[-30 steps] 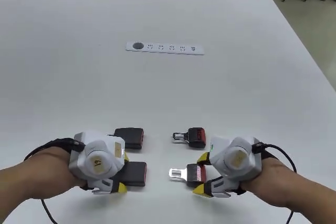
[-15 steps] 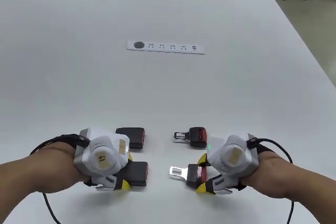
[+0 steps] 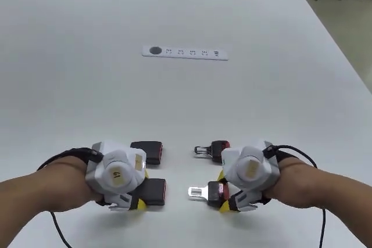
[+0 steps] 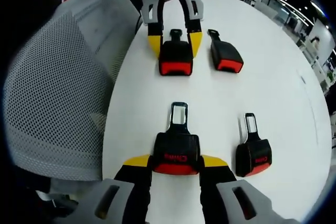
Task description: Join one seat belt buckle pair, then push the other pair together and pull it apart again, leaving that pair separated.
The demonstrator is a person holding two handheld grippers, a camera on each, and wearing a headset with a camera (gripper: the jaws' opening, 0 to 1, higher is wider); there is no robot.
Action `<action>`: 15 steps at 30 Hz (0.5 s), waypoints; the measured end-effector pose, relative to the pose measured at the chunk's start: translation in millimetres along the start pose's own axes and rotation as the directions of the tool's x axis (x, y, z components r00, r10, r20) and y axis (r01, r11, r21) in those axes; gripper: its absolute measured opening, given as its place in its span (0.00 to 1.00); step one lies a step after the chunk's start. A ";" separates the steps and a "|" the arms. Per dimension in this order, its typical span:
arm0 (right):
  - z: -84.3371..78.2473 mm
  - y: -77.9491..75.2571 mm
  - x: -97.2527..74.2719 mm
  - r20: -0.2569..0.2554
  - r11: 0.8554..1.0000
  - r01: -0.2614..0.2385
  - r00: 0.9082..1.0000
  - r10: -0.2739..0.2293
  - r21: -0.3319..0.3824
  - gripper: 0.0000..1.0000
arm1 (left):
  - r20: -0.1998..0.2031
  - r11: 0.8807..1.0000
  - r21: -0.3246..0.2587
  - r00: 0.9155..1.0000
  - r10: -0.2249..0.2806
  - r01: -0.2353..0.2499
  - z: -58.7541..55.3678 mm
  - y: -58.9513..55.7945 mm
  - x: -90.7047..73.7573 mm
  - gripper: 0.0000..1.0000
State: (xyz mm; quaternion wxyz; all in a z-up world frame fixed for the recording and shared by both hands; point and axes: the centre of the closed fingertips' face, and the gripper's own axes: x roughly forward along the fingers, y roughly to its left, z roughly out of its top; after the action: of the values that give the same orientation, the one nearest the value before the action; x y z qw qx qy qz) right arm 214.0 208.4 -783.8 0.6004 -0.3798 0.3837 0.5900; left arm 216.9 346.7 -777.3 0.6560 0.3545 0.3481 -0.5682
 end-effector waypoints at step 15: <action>25.5 5.1 12.4 0.039 1.000 0.000 0.999 0.000 0.010 0.32 | -0.004 1.000 -0.009 1.000 -0.003 0.003 -2.6 1.2 1.5 0.35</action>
State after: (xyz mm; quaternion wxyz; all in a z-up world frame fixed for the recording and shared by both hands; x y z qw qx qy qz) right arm 209.4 236.8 -784.4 0.6098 -0.3650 0.3748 0.5954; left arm 218.2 348.3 -779.7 0.6559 0.3523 0.3526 -0.5669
